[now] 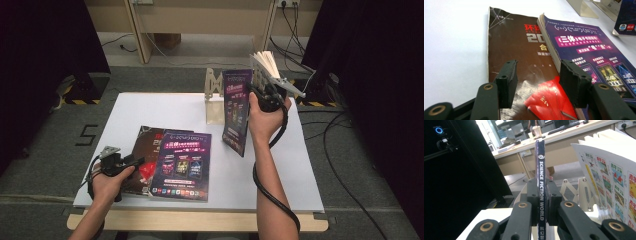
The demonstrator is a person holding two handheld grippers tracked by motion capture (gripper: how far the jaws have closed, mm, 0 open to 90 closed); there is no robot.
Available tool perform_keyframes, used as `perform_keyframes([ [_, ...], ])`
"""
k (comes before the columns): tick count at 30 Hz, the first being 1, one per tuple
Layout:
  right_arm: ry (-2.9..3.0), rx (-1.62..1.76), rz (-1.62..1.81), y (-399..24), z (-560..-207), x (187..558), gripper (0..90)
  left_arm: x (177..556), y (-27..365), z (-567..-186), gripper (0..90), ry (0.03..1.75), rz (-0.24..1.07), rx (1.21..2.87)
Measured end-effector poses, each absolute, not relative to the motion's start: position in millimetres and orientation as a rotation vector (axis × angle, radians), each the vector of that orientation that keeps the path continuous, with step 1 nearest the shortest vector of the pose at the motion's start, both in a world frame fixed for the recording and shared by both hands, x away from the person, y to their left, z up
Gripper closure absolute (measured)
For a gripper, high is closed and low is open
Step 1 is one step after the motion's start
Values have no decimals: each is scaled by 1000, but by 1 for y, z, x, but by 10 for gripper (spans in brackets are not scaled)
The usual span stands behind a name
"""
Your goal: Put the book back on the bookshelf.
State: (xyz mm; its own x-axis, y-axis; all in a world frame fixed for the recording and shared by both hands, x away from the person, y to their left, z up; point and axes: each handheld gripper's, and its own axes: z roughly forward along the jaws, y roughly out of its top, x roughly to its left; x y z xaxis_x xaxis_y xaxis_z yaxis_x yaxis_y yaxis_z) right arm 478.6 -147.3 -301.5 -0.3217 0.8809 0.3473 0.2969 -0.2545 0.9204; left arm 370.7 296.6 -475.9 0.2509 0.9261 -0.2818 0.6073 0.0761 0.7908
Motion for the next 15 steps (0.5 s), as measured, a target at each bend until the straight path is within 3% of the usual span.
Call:
perform_keyframes([
  [15, 1474, 1451, 1586, -152, -299, 487, 845, 372, 293, -481, 476, 1455, 435, 1643],
])
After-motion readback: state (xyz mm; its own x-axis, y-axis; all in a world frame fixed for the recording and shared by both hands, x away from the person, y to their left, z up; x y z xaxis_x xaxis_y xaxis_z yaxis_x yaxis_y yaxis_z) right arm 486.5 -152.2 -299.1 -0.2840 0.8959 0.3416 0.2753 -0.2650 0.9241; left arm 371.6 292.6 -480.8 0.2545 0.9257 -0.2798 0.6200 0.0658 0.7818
